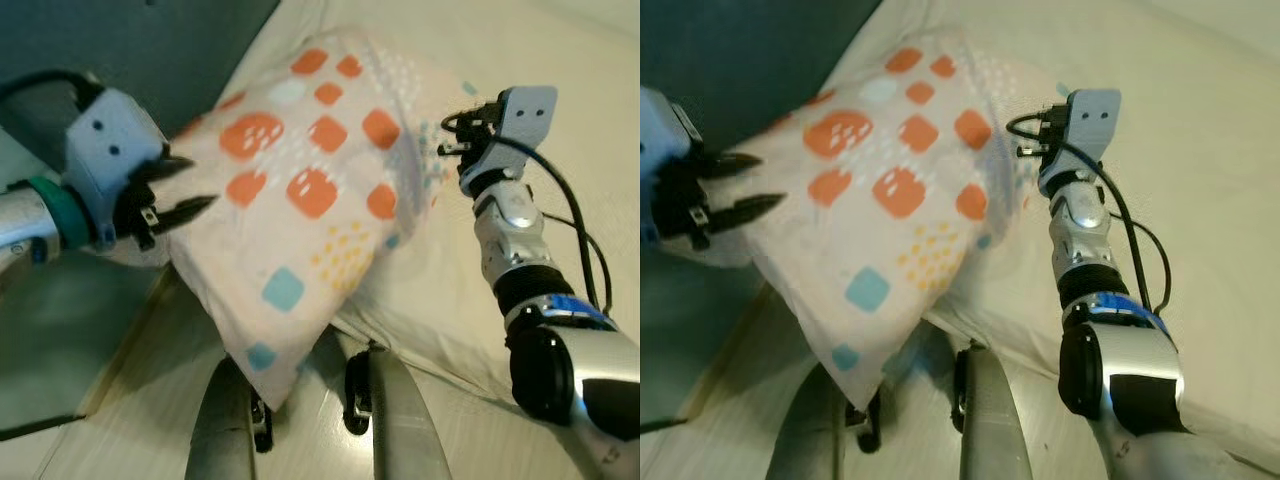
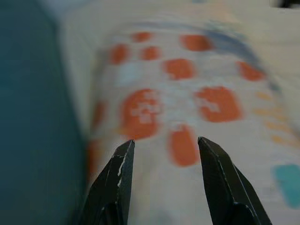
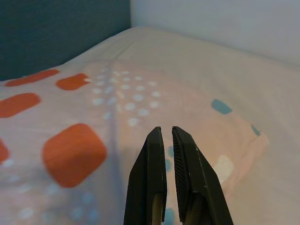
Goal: Clean up the room
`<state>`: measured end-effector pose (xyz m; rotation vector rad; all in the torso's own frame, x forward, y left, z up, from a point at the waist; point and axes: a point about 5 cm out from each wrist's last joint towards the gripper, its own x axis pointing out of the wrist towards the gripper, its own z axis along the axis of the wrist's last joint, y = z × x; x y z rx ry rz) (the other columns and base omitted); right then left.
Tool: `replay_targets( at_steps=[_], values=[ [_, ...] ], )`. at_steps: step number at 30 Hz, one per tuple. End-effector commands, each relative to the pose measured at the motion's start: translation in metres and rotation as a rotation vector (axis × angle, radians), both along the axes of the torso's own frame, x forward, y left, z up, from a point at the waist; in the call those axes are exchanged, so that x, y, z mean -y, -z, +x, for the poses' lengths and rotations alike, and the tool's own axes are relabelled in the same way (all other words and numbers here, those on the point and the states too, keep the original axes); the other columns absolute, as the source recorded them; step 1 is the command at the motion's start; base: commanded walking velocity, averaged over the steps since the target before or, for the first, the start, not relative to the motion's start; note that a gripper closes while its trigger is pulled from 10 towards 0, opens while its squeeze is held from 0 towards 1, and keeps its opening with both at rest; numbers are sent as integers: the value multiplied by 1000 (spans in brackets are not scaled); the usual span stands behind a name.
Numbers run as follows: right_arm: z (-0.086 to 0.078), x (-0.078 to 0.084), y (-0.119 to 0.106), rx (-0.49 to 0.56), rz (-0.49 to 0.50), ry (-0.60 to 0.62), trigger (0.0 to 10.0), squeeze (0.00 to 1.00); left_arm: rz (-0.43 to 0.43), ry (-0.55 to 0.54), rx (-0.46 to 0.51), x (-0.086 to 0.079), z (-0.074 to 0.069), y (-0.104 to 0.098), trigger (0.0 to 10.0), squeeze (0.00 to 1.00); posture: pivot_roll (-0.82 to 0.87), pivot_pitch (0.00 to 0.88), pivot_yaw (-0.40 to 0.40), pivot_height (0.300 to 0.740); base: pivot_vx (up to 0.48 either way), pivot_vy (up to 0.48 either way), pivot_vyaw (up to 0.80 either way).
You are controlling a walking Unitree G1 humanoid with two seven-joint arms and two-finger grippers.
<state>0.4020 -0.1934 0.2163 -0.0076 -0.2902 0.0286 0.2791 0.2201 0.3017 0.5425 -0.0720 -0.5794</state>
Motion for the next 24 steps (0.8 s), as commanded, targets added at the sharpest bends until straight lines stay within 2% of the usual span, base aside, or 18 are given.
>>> replay_targets(
  at_steps=[1,3,4,5,6,7,9,10,11,13,16,20,21,23,24],
  values=[
    [-4,2,13,-24,-10,4,10000,0,11,-43,-24,-7,2,5,10000,0,65,273,10,687,0,0,0],
    [-5,1,18,-33,-22,0,10000,0,-26,-40,-42,-9,1,9,10000,0,64,267,7,697,0,0,0],
    [-7,0,20,-30,-23,-3,10000,0,-94,-4,-34,-5,-1,8,10000,0,63,266,5,697,0,0,0],
    [-7,0,20,-30,-23,-3,10000,0,-94,-4,-34,-5,-1,8,10000,0,63,266,5,697,0,0,0],
    [-8,-1,20,-21,-21,-9,10000,0,-173,16,-15,-3,-1,5,10000,0,60,263,3,697,0,0,0],
    [-8,-1,20,-21,-21,-9,10000,0,-173,16,-15,-3,-1,5,10000,0,60,263,3,697,0,0,0],
    [-12,-6,18,29,-8,-38,10000,0,-317,33,27,7,1,5,10000,0,49,250,-3,697,0,0,0],
    [-14,-9,16,53,6,-55,10000,0,-361,32,41,12,3,6,10000,0,43,244,-5,697,0,0,0],
    [-14,-9,16,53,6,-55,10000,0,-361,32,41,12,3,6,10000,0,43,244,-5,697,0,0,0],
    [-22,-18,18,87,32,-98,10000,0,-452,24,33,23,7,13,10000,0,31,226,-6,697,0,0,0],
    [-30,-26,27,82,69,-117,10000,0,-502,4,0,31,13,22,10000,0,20,214,-3,697,0,0,0],
    [-36,-31,38,54,133,-113,10000,0,-515,-33,-34,35,19,33,10000,0,16,205,-2,697,0,0,0],
    [-41,-32,52,12,191,-81,10000,0,-522,-58,-80,42,24,47,10000,0,11,192,1,697,0,0,0],
    [-42,-32,57,0,202,-72,10000,0,-518,-66,-91,44,25,51,10000,0,11,192,1,697,0,0,0],
    [-45,-32,64,-22,237,-55,10000,0,-520,-98,-122,48,28,61,10000,0,0,174,13,697,0,0,0]
  ],
)
